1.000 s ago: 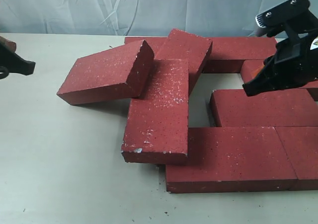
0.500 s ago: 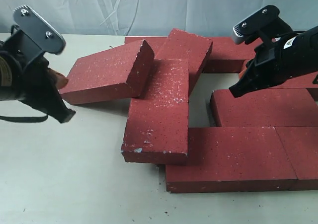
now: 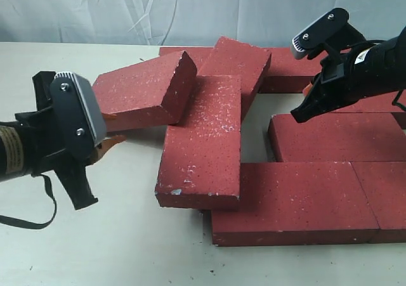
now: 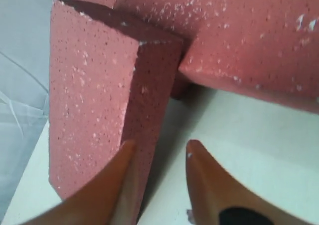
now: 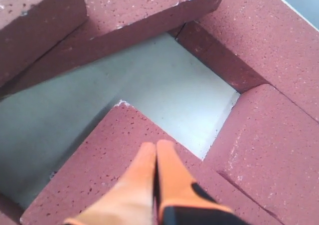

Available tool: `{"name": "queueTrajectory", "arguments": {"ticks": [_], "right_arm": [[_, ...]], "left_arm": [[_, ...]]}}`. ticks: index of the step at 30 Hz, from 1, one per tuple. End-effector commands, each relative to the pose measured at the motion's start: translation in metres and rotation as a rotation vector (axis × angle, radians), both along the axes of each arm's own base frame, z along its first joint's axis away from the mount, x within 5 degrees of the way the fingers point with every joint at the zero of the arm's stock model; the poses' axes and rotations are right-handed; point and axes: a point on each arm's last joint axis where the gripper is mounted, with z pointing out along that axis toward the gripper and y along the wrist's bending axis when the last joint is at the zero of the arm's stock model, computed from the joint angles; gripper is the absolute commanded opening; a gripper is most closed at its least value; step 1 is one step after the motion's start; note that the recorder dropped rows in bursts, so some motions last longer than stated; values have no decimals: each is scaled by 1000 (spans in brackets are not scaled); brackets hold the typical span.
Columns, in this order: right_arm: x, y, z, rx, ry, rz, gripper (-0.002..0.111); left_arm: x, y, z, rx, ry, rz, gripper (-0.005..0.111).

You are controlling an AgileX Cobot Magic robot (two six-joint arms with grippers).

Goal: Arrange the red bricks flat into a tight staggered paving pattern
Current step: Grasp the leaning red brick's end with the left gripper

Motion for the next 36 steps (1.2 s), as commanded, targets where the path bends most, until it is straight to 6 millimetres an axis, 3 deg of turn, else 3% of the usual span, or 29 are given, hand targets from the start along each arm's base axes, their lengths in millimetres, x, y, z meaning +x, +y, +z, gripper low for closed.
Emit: {"name": "queueTrajectory", "arguments": {"ticks": [1, 6, 11, 15, 20, 26, 36], "right_arm": [[4, 0, 3, 5, -34, -4, -1], [5, 1, 3, 36, -40, -28, -1], [6, 1, 3, 42, -46, -34, -1], [7, 1, 4, 46, -64, -39, -1], [8, 2, 5, 71, -69, -59, -1], [10, 2, 7, 78, -91, -67, -1], [10, 2, 7, 99, -96, -88, -1]], "left_arm": [[-1, 8, -7, 40, -29, -22, 50], [2, 6, -9, -62, 26, 50, 106], [11, -2, -33, -40, 82, 18, 104], [24, -6, -49, -29, 15, 13, 104], [40, 2, -50, -121, -73, 209, 104], [41, -4, -52, -119, -133, 130, 104], [49, -10, -74, -73, -229, 74, 104]]}}
